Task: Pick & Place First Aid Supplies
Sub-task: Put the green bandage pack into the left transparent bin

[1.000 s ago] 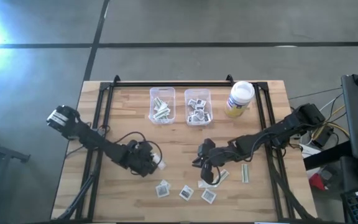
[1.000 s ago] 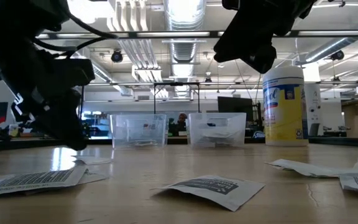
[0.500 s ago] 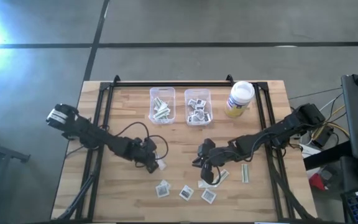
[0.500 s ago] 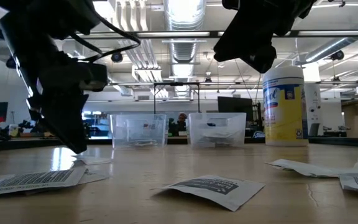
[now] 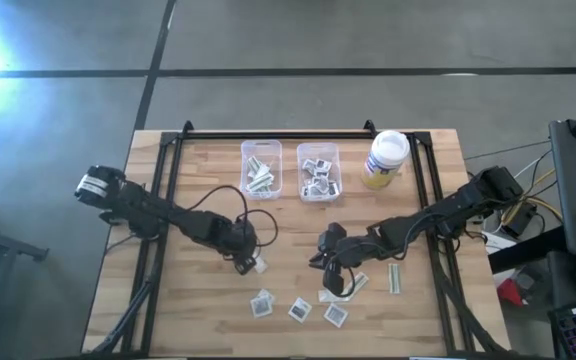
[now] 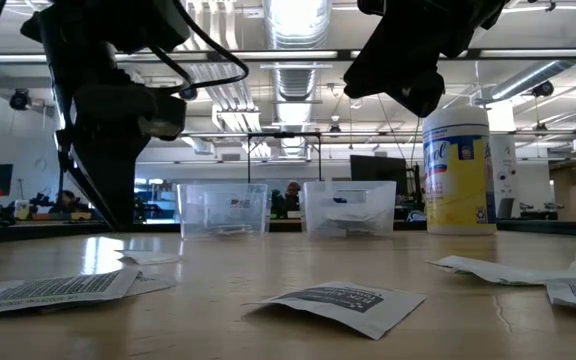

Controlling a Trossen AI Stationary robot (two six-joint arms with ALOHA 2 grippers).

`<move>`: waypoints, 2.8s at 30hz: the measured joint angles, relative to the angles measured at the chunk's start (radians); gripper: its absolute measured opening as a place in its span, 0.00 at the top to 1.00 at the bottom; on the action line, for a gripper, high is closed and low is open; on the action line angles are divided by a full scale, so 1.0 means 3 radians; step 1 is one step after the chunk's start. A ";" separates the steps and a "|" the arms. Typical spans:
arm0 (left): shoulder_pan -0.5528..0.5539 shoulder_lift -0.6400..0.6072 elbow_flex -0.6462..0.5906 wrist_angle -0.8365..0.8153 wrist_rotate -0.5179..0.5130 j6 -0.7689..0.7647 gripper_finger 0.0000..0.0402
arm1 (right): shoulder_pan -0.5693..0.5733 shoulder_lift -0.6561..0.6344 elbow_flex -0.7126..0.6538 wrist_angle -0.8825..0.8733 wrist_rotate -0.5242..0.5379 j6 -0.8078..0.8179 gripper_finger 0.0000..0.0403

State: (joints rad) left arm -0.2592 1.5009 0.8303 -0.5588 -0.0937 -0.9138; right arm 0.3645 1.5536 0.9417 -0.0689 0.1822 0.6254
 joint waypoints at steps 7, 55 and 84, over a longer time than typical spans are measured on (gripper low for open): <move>0.0004 0.0000 -0.0123 0.0117 -0.0001 -0.0100 0.51 | 0.0000 0.0000 0.0000 0.0000 0.0001 -0.0014 0.87; 0.0238 0.0483 -0.0201 0.0110 0.0104 -0.0090 0.71 | -0.0003 0.0000 0.0001 0.0015 0.0010 -0.0104 0.87; 0.0239 -0.0133 -0.0238 0.0062 -0.0200 0.0406 1.00 | -0.0001 0.0000 0.0001 0.0027 0.0006 -0.0103 0.85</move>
State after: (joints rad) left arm -0.1875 1.4609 0.7589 -0.5402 -0.1536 -0.7921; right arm 0.3641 1.5536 0.9421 -0.0608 0.1841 0.5946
